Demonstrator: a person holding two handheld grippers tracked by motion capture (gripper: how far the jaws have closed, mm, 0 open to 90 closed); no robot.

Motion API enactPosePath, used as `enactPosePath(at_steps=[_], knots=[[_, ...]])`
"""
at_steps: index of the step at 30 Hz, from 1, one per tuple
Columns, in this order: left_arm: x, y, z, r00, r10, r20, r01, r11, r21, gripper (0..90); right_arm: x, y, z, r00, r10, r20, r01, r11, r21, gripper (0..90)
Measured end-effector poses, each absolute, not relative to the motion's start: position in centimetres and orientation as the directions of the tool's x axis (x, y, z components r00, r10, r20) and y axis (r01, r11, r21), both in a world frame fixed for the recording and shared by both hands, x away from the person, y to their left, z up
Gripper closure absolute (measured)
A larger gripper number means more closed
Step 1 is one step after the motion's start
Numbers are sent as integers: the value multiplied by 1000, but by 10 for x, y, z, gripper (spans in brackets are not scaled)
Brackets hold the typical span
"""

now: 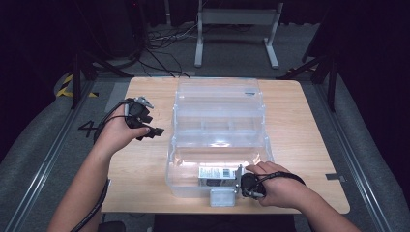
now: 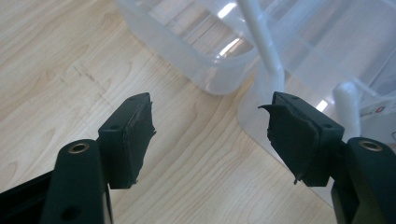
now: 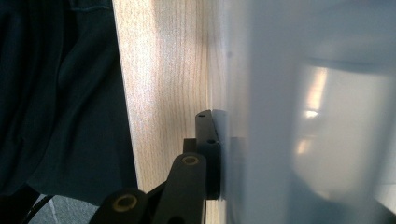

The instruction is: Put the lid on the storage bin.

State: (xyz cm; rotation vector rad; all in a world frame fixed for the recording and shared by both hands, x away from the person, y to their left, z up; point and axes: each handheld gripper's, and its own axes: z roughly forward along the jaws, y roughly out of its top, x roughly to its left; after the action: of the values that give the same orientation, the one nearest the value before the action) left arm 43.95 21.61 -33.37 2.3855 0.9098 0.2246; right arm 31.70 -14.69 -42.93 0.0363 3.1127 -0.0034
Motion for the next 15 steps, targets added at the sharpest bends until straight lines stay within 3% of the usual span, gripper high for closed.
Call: enactPosePath(at_steps=[15], knots=[[453,189,-293,868,497,-8,416,-717,559,401,317,-147,-429,-999,29,-29,29,1000,0,884]])
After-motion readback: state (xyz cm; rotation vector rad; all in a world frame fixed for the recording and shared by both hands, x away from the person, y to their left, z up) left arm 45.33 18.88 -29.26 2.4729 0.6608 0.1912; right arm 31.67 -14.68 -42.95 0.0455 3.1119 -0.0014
